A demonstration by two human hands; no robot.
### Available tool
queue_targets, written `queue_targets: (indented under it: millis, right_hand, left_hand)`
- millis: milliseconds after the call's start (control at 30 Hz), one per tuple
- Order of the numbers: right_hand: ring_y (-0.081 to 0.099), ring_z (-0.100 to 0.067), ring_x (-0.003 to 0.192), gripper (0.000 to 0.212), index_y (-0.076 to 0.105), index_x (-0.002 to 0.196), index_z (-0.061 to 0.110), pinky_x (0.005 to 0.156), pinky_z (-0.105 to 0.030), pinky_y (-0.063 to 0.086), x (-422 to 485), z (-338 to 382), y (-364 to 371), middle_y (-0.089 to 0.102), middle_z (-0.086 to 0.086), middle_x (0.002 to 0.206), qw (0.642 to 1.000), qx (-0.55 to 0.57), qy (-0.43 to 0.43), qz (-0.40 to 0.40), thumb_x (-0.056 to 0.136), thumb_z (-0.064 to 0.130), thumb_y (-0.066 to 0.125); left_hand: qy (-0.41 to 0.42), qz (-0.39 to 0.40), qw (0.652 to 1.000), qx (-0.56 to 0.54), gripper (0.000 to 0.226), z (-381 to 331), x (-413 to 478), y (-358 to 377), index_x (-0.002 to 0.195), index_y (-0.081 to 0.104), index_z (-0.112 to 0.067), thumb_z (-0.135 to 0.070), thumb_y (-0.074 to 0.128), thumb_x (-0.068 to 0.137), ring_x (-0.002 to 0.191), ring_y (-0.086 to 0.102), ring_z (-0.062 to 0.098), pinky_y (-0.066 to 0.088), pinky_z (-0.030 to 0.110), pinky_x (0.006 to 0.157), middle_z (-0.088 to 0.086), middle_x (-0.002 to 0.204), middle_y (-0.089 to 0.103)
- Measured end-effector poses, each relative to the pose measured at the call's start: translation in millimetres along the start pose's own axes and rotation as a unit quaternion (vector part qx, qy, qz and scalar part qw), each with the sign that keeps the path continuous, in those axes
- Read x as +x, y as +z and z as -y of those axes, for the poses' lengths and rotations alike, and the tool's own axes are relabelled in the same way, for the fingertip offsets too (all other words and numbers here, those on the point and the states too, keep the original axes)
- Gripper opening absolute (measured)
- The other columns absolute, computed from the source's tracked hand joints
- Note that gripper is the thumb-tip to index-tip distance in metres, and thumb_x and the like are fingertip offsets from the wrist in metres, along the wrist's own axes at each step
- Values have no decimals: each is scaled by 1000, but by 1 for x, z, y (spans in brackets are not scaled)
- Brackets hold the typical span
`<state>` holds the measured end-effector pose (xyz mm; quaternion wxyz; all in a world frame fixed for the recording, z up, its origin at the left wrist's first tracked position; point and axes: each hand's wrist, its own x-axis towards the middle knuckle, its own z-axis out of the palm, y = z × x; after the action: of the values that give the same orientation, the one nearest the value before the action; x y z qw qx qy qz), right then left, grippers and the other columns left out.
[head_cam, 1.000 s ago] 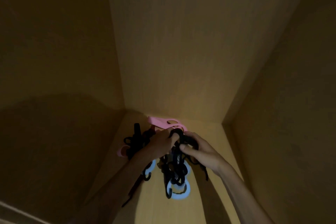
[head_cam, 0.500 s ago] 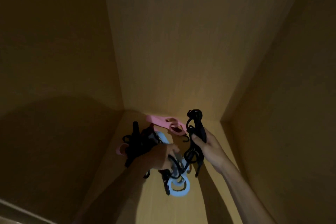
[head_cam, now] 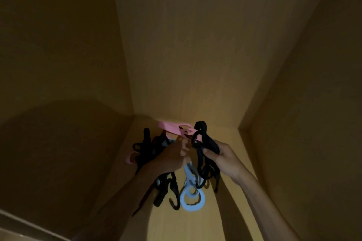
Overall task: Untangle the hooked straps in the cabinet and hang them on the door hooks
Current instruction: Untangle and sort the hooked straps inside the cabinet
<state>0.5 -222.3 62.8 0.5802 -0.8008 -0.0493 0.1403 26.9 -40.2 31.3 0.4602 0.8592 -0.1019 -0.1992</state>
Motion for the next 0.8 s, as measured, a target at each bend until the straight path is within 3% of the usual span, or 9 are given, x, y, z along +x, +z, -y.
queue_targets:
  millis: [100,200,267,333,400,500,667,733,800]
  right_hand:
    - [65,-14,98,19,65,109,17,84,-31,53,-2,5,-1,69,-7,104,999,-6,0,37,97,15,50]
    - [61,6,75,20,63,113,15,66,-12,46,-6,10,-3,65,7,88,998,-30,-10,54,96,13,52]
    - [56,4,68,22,62,115,13,62,-10,39,-6,8,-6,59,5,79,998,-46,-4,47,93,14,57]
    - [56,-9,78,23,62,113,14,70,-18,39,-7,3,-8,59,-4,88,998,-49,-1,34,90,18,62]
    - [50,-20,71,18,61,106,11,68,-28,37,-7,-3,-11,53,-10,81,998,-53,4,15,91,20,61]
    - [40,-16,57,16,59,97,3,61,-28,32,-6,-7,-12,43,1,62,998,-56,0,-27,96,17,51]
    - [52,-25,66,16,53,85,14,66,-38,38,-5,-4,-14,56,0,66,999,-27,-11,-39,98,14,43]
    - [47,-21,60,10,53,88,12,61,-32,37,-6,-3,-14,52,-2,67,999,-31,-19,-22,96,13,47]
    - [48,-6,58,7,57,96,17,56,-17,36,-8,-4,-10,51,9,68,998,-62,-18,-3,90,17,59]
  left_hand:
    - [7,15,989,-149,48,-27,-7,-2,129,45,-21,-10,57,84,108,59,27,49,39,90,13,116,60]
    - [8,-27,985,-170,39,-37,-7,-3,121,51,-15,-8,58,84,109,60,27,47,46,97,15,115,63]
    - [2,-62,981,-182,33,-41,-6,-5,116,54,-13,-3,55,85,105,61,26,48,42,93,13,111,65]
    - [-13,-73,972,-222,29,-42,-5,-9,112,54,-12,1,51,86,97,63,22,51,34,83,10,102,67]
    - [-2,-66,966,-248,26,-41,-7,-12,106,51,-9,5,47,84,81,65,19,51,27,71,9,86,67]
    - [-2,-37,969,-242,32,-36,-6,-14,99,53,-7,-5,60,68,76,63,22,55,38,81,10,75,63]
    - [26,-47,990,-134,12,-41,-12,-14,87,62,-9,-11,69,77,65,63,1,45,8,63,3,72,67]
    - [46,-52,984,-162,7,-44,-12,-16,74,65,-13,-6,66,73,71,65,10,48,15,76,6,70,66]
    - [28,-70,972,-221,15,-46,-8,-18,69,65,-15,-1,60,67,69,63,24,49,30,77,11,64,64]
